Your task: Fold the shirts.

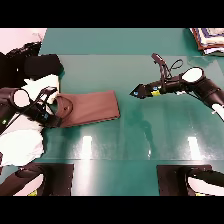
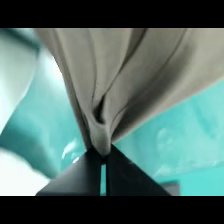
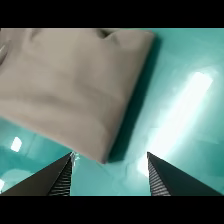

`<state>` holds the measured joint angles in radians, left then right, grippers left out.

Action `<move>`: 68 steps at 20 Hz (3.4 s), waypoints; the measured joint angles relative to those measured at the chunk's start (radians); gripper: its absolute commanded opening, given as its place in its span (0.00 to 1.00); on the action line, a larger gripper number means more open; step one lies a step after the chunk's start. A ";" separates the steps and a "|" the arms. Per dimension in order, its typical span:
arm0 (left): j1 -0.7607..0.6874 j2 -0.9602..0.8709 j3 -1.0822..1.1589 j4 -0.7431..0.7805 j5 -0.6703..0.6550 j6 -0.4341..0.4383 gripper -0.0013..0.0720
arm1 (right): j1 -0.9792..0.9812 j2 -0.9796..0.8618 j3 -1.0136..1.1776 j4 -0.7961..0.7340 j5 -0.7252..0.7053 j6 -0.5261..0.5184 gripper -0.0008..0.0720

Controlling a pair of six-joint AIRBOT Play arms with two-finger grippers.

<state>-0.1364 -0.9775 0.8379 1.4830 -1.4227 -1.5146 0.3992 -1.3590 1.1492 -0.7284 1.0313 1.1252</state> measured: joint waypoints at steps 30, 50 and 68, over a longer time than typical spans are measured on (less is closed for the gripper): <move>0.000 0.012 -0.031 -0.129 0.101 -0.017 0.99 | -0.061 0.000 0.000 0.002 0.088 0.071 0.73; 0.000 0.014 0.272 -0.113 0.118 -0.076 0.99 | 0.158 -0.529 0.285 0.200 0.158 0.114 0.88; -0.055 0.014 0.277 -0.254 0.176 -0.041 0.06 | 0.066 -0.472 0.546 -0.080 0.164 0.216 0.03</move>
<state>-0.1917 -0.9638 1.1145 1.2289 -1.2469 -1.5555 0.4656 -1.8313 1.6951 -0.8089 1.1950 1.3407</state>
